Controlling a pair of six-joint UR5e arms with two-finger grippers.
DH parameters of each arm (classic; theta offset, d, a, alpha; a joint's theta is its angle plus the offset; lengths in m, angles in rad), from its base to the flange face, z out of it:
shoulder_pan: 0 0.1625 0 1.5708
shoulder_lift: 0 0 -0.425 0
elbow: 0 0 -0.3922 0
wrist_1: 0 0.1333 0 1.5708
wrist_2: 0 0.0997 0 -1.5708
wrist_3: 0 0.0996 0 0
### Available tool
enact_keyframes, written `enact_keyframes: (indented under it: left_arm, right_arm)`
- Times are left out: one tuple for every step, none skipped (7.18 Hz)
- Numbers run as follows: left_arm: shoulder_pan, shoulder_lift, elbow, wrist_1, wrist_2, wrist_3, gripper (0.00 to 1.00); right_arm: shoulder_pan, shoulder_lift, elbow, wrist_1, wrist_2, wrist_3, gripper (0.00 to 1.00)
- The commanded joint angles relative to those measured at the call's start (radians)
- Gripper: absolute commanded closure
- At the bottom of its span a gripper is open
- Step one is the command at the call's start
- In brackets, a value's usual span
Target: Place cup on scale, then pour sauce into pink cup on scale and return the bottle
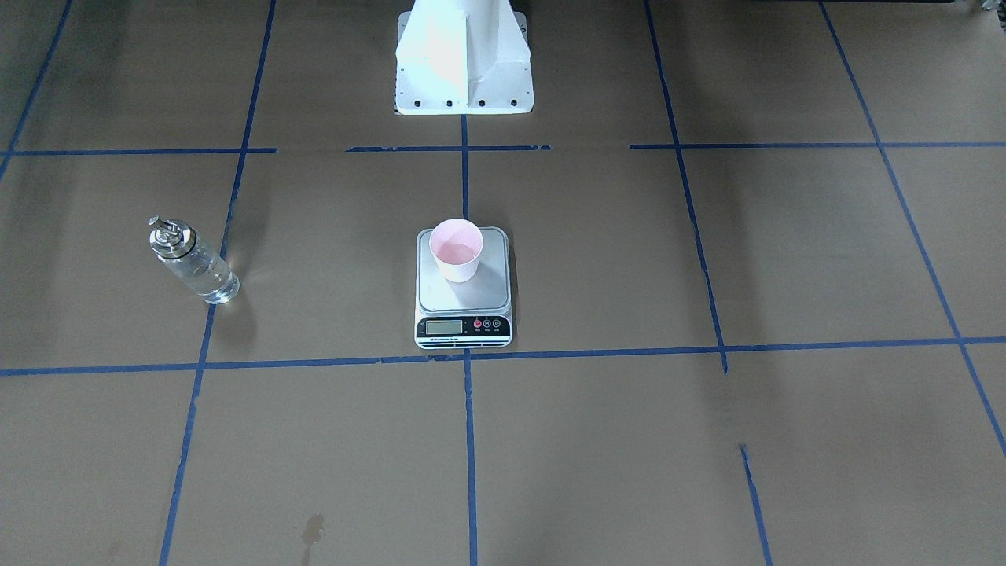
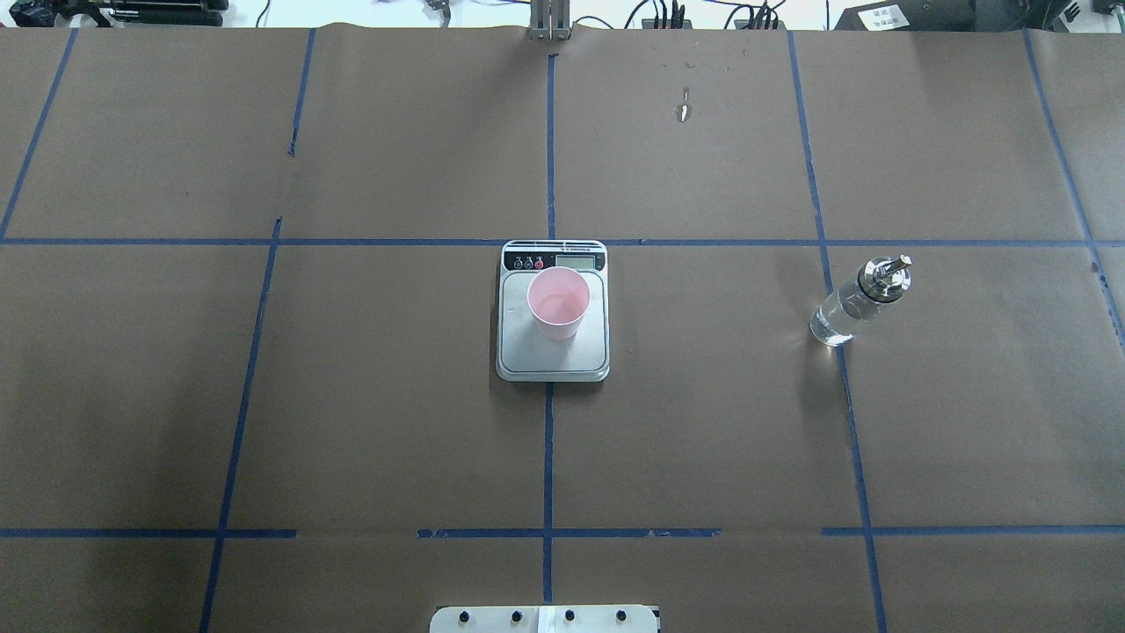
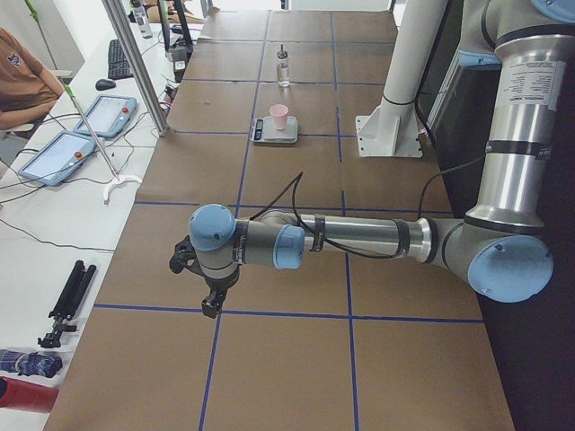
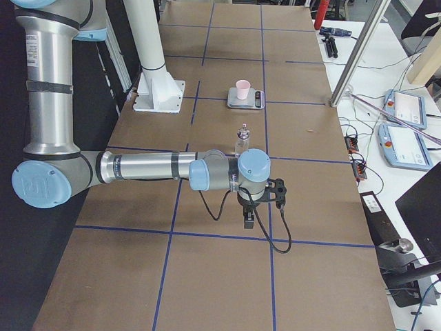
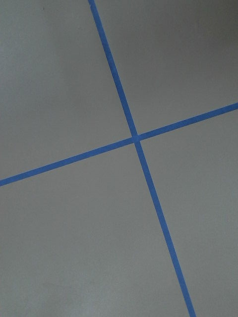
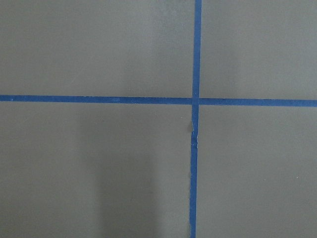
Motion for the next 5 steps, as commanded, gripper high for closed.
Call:
enact_keyframes:
  left_arm:
    - [0.0, 0.005, 0.002, 0.0, 0.0, -0.003, 0.0]
    - [-0.002, 0.006, 0.002, 0.002, 0.0, -0.006, 0.0]
    - [-0.002, 0.006, 0.0, 0.0, -0.001, -0.111, 0.0]
    - [-0.002, 0.006, 0.0, 0.0, -0.001, -0.151, 0.0]
    - [0.0, 0.006, 0.002, 0.0, -0.001, -0.15, 0.0]
  right_arm:
    - [0.0, -0.003, -0.01, 0.0, 0.003, 0.0, 0.0]
    - [0.0, -0.003, -0.011, 0.0, 0.002, 0.0, 0.0]
    - [0.0, -0.003, -0.011, 0.0, 0.002, 0.0, 0.0]
    - [0.0, -0.003, -0.011, 0.0, 0.002, 0.0, 0.0]
    - [0.0, -0.003, -0.011, 0.0, 0.002, 0.004, 0.0]
